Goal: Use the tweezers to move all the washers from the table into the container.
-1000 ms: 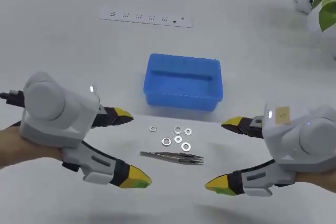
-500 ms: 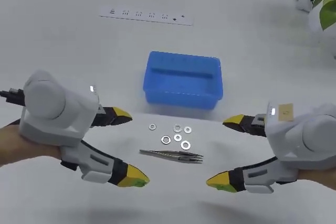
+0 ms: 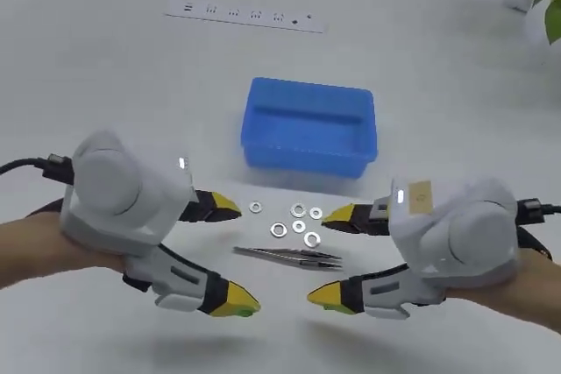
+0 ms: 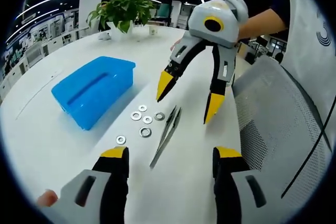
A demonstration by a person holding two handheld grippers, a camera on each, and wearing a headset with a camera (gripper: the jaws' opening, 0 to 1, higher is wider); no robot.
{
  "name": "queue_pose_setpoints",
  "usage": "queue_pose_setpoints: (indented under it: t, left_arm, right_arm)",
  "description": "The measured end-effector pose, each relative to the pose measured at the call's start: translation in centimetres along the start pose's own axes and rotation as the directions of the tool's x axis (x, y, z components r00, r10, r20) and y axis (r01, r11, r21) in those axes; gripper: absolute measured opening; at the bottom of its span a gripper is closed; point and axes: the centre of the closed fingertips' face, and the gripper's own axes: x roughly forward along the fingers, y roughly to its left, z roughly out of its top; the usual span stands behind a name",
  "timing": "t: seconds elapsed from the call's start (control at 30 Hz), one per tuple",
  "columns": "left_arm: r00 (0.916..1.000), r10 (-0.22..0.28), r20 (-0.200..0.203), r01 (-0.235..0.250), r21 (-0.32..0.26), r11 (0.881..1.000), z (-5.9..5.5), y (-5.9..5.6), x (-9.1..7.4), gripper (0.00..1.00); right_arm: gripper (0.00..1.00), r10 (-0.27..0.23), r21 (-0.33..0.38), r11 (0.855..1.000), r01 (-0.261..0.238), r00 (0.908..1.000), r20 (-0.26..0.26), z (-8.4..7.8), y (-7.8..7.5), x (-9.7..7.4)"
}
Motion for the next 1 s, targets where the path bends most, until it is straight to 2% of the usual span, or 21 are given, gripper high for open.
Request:
queue_pose_setpoints:
  t: [0.17, 0.47, 0.7, 0.73, 0.83, 0.87, 0.93, 0.97, 1.0]
  left_arm:
    - [1.0, 0.004, -0.005, -0.004, 0.013, 1.0, -0.1, 0.4, 0.4, 0.62]
    - [0.9979, -0.026, -0.06, 0.029, 0.061, 0.998, -0.6, 0.6, 1.2, 0.49]
    - [0.9913, -0.05, -0.122, 0.064, 0.113, 0.991, -1.1, 0.7, 1.7, 0.37]
    - [0.99, -0.052, -0.131, 0.068, 0.121, 0.99, -1.3, 0.7, 1.7, 0.36]
    - [0.9857, -0.048, -0.162, 0.072, 0.151, 0.986, -1.8, 0.8, 2.0, 0.33]
    - [0.9851, -0.052, -0.164, 0.078, 0.157, 0.984, -1.8, 0.8, 2.0, 0.32]
    - [0.9872, -0.051, -0.151, 0.072, 0.14, 0.988, -1.5, 1.0, 2.2, 0.31]
    - [0.9871, -0.048, -0.153, 0.068, 0.131, 0.989, -1.4, 1.1, 2.3, 0.29]
    - [0.9869, -0.047, -0.154, 0.068, 0.131, 0.989, -1.3, 1.2, 2.3, 0.28]
  right_arm:
    - [0.34, 0.02, -0.005, 1.0, -0.02, 0.9998, -0.004, 0.1, 0.1, 0.6]
    - [0.27, 0.054, -0.011, 0.998, -0.054, 0.997, -0.056, -0.5, -0.2, 1.8]
    - [0.2, 0.087, -0.018, 0.996, -0.088, 0.9933, -0.077, -0.7, -0.2, 2.4]
    - [0.19, 0.088, -0.022, 0.996, -0.09, 0.993, -0.08, -0.7, -0.1, 2.4]
    - [0.17, 0.069, -0.06, 0.995, -0.078, 0.9878, -0.14, -2.0, -0.4, 2.5]
    - [0.16, 0.069, -0.054, 0.996, -0.075, 0.9918, -0.108, -1.5, -0.5, 2.9]
    - [0.13, 0.054, -0.067, 0.996, -0.063, 0.9909, -0.124, -1.6, -0.7, 2.8]
    - [0.11, 0.031, -0.108, 0.993, -0.046, 0.9906, -0.133, -1.6, -1.1, 2.8]
    - [0.1, 0.035, -0.122, 0.991, -0.051, 0.9907, -0.132, -1.5, -1.0, 2.9]
